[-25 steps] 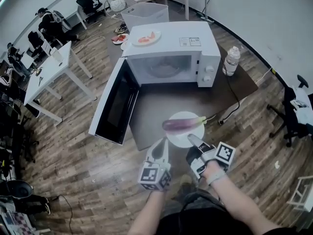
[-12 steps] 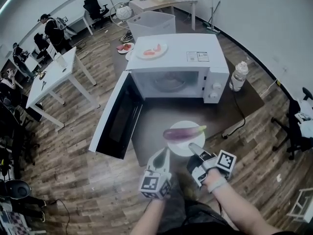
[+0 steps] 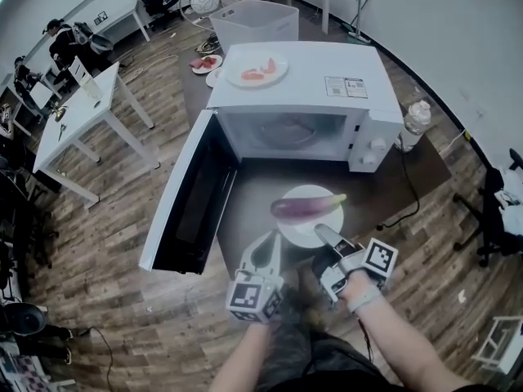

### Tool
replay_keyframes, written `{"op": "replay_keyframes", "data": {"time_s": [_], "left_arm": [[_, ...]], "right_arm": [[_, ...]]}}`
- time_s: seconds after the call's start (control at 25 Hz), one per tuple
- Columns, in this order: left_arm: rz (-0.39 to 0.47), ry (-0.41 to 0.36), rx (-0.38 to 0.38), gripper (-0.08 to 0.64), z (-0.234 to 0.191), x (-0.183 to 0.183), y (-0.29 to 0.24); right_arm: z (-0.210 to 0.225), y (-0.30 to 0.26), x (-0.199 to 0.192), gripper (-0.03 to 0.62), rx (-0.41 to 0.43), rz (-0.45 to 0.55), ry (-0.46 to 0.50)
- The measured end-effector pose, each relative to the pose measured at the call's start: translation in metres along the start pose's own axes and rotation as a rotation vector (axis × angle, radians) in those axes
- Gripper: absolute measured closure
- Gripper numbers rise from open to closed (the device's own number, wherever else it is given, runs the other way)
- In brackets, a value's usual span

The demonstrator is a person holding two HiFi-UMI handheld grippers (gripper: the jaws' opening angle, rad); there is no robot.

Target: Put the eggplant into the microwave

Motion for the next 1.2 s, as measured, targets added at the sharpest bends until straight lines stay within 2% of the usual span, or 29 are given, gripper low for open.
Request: {"op": "replay_keyframes", "data": {"time_s": [0.44,0.68,1.08,1.2], "left_arm": [[0.001,-0.001,-0.018,0.56,-0.04,-0.006,-0.047],[-0.009,0.003,-0.062,0.56,-0.055,-0.011,-0.074],[-0.026,0.069,-0.112,0.56,-0.066,-0.018,-0.113],[-0.047,0.06,-0.14,0.56,-0.068,-0.022,-0.123]], "right_arm": [[-0.007,-0.079,0.011,0.566,0.018,0.025,-0.01],[-0.008,-0.114,0.018,0.566,0.023,0.046,-0.014],[-0.005,-0.155,0.032,0.565,0.02,0.076,-0.018],[-0.005,-0.165,0.033,0.565,0.024,0.078,-0.018]]}}
Point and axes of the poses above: the fingertips, and each gripper's own axes: y backward along the fingers, z to its right, x out of its top, the point moved 9 cm from there along y, backward along the fingers, and after that the axes turned 13 degrees about z, right-handed, at the moved point
